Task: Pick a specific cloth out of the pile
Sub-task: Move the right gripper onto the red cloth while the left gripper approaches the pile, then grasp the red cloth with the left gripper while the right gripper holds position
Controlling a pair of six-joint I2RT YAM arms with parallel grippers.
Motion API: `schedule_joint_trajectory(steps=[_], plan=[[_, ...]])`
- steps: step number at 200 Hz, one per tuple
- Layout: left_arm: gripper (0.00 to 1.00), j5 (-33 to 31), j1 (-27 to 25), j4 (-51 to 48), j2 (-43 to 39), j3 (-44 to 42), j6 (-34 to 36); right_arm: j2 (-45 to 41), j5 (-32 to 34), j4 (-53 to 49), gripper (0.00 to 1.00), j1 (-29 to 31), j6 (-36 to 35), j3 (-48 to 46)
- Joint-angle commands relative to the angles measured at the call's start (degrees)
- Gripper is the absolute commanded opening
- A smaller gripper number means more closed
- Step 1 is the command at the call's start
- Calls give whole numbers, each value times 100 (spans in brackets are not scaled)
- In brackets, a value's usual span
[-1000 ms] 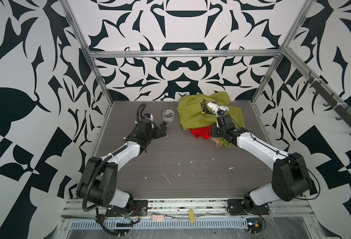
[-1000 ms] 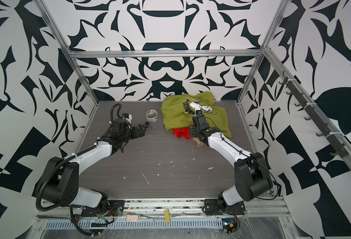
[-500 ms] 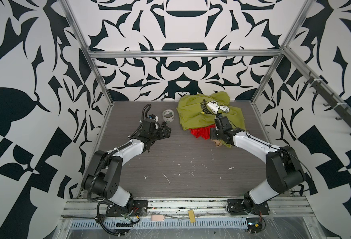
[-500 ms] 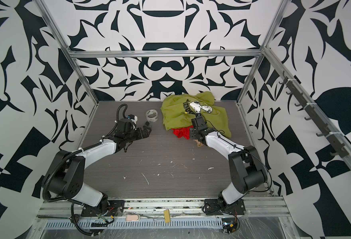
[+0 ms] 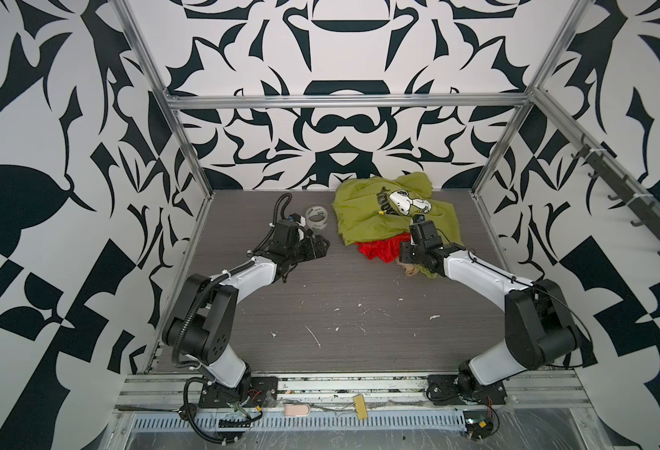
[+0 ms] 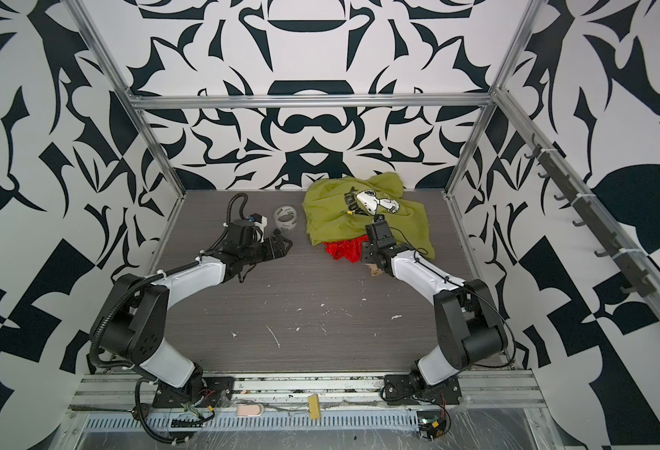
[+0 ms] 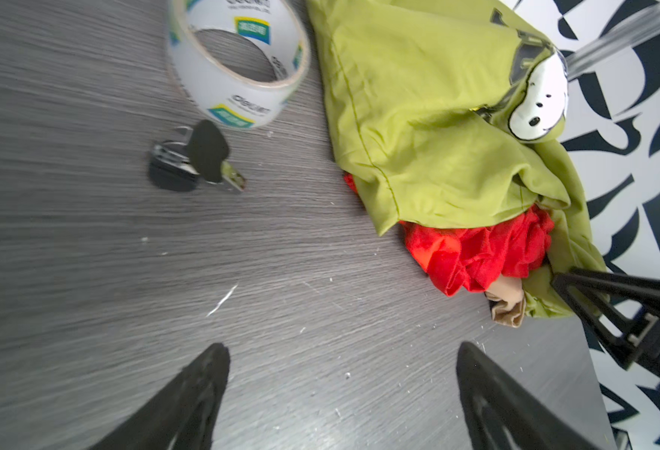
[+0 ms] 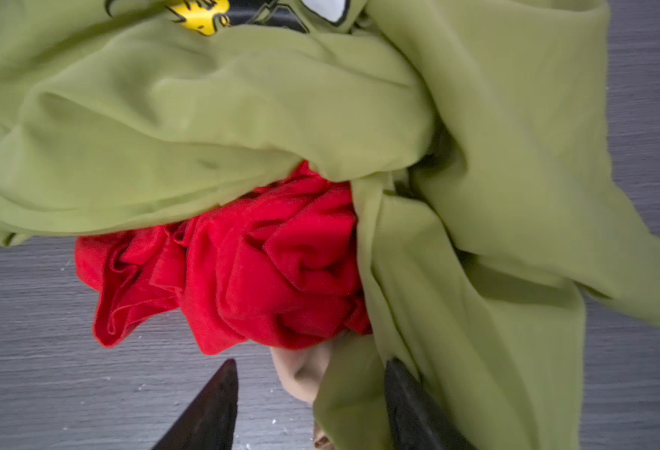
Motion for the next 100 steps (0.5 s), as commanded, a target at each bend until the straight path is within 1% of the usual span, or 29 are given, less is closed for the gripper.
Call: schedule_joint_trajectory(steps=[1,38,47,49,51,69,100], plan=[[91,280,-125,43,198,213,-40,22,-120,129,62,60,38,408],[88,333,-440,51,522,520,-38,202,3,-89,62,60,-34,782],[86,361,-534,47,645,636,-46,218,2,-103,62,59,-69,824],[83,359,-555,42,667,656,-56,217,4,-99,62,57,-77,826],[82,361,-574,42,679,681,-65,217,2,-96,62,59,-85,821],[78,292,-799,109,976,901,-177,191,4,-70,62,60,-98,772],[73,347,-1211,-73,1581,1682,-150,114,-32,54,61,60,-53,615]])
